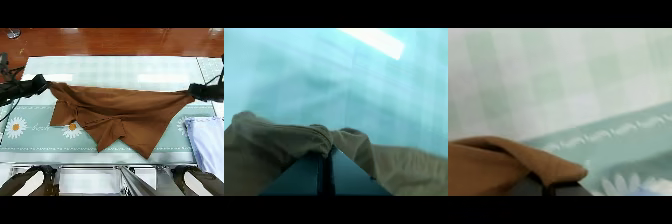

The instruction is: Fold the shirts.

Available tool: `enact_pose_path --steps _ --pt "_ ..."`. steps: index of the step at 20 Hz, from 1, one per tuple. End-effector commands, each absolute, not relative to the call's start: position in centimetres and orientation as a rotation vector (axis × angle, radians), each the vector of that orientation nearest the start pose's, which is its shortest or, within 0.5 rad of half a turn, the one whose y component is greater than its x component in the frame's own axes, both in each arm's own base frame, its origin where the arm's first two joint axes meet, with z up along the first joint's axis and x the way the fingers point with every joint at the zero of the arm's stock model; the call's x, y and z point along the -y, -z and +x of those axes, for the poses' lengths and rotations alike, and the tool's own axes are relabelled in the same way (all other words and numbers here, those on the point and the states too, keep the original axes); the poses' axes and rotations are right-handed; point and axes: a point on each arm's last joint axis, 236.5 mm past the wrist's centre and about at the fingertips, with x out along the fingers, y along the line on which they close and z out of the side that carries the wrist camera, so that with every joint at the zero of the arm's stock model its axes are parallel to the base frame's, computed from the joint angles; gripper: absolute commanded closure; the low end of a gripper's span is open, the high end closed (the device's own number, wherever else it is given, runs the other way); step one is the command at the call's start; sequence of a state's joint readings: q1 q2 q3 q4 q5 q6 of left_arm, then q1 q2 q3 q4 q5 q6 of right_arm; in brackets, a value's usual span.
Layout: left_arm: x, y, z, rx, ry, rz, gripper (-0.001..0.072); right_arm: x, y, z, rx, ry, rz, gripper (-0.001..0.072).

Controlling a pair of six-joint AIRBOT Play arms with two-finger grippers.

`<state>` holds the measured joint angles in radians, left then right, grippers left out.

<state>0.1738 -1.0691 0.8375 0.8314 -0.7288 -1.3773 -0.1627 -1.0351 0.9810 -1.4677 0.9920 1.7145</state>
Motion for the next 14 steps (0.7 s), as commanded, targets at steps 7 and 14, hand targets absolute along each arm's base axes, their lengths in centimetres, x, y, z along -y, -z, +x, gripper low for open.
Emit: enact_pose_path --steps 7,14 --pt "4.2 -2.9 44.5 -0.947 0.218 -0.659 0.0003 1.7 -2.7 44.5 -1.160 -0.010 0.636 0.0193" --pt "-0.7 0.0 31.5 -1.245 0.142 -0.836 0.0006 12.3 0.5 32.4 -1.405 0.244 0.614 0.0095"
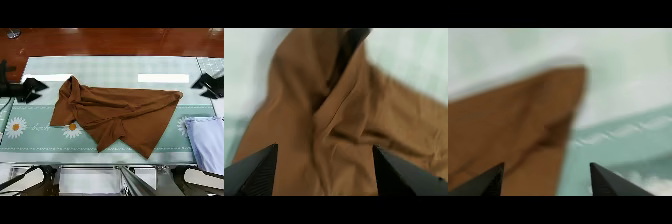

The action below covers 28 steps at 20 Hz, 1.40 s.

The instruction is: Fold the shirts.

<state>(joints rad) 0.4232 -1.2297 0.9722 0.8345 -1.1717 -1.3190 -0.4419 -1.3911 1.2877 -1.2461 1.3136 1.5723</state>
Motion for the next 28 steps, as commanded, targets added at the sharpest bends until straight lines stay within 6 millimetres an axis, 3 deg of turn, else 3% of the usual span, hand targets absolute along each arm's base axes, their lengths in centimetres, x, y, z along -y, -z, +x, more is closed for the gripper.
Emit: enact_pose_path --steps 1,4,6,9,11,16,20,21,23,28 --pt "0.7 1.3 29.9 -1.235 0.160 -0.856 0.0006 11.6 1.6 31.7 -1.369 0.244 0.669 0.0095" --pt "7.1 4.0 25.8 -1.203 0.279 -1.028 0.0007 7.4 3.6 31.4 -1.252 0.138 0.779 0.0096" --pt "9.1 6.2 24.2 -1.229 0.259 -1.091 0.0007 5.1 3.6 31.5 -1.219 0.048 0.834 0.0095" --pt "12.3 7.8 22.8 -1.287 0.271 -1.113 0.0006 4.0 3.2 31.6 -1.216 -0.004 0.852 0.0095" --pt "14.1 8.4 22.9 -1.294 0.288 -1.068 0.0007 4.0 3.1 31.6 -1.218 -0.007 0.851 0.0095" --pt "16.3 9.6 26.2 -1.174 0.181 -1.075 0.0007 3.8 3.1 31.4 -1.226 -0.014 0.854 0.0095" --pt "18.9 9.7 26.0 -1.205 0.228 -1.025 0.0010 4.1 3.1 31.7 -1.213 -0.003 0.853 0.0095" --pt "19.3 9.6 26.2 -1.201 0.246 -0.995 0.0039 4.1 3.0 32.0 -1.198 0.004 0.868 0.0095" --pt "20.7 8.8 26.4 -1.207 0.350 -0.928 0.0681 4.0 2.4 33.3 -1.147 0.004 0.897 0.0096" --pt "22.0 4.6 29.2 -1.132 0.491 -0.907 0.0690 4.8 2.4 36.2 -1.051 0.073 0.855 0.0095"
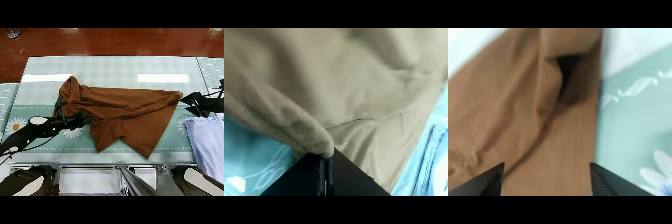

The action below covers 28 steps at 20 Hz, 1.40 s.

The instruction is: Fold the shirts.

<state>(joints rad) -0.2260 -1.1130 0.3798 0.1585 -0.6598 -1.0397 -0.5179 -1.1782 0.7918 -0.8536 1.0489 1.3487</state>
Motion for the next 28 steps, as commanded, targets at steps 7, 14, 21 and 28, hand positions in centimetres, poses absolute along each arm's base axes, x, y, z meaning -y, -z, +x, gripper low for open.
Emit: enact_pose_path --steps 7,14,21,28 --pt "22.7 0.9 31.6 -1.056 0.561 -0.904 0.0690 5.5 4.5 39.1 -1.175 0.048 0.924 0.0096" --pt "22.7 0.8 31.7 -1.055 0.560 -0.904 0.0690 3.9 7.4 42.6 -1.248 0.027 0.886 0.0095" --pt "17.5 -5.2 37.9 -0.844 0.550 -0.914 0.0690 2.0 5.1 46.2 -1.302 0.016 0.734 0.0688" --pt "10.0 -35.6 42.9 -0.209 0.690 -0.640 0.0692 -1.5 -30.7 48.4 -0.608 -0.270 0.386 0.0688"
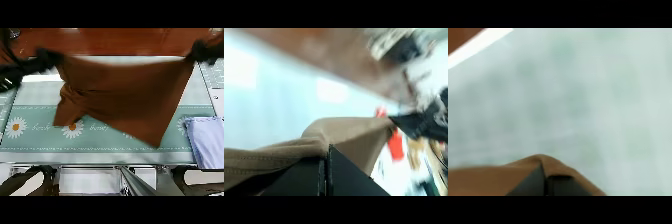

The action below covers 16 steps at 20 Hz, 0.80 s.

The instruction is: Fold the shirts.

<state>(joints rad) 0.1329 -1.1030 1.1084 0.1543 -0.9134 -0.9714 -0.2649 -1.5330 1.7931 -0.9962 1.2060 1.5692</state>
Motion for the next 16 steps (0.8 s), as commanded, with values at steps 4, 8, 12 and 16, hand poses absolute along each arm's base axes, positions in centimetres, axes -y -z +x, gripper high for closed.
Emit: enact_pose_path --steps 4,8,12,16 --pt "5.9 -45.6 39.2 -0.105 0.521 -0.419 0.0692 -2.5 -41.7 38.9 -0.377 -0.199 0.185 0.0688" --pt "3.3 -51.0 33.0 -0.036 0.325 -0.246 0.0691 -2.8 -47.6 29.7 -0.212 -0.159 0.104 0.0688" --pt "4.7 -53.5 25.1 0.032 0.243 -0.105 0.0691 -4.2 -49.5 22.0 -0.145 -0.166 0.061 0.0688" --pt "3.4 -53.9 17.9 0.076 0.036 0.042 0.0691 -3.3 -49.2 17.4 -0.119 -0.095 0.057 0.0688"
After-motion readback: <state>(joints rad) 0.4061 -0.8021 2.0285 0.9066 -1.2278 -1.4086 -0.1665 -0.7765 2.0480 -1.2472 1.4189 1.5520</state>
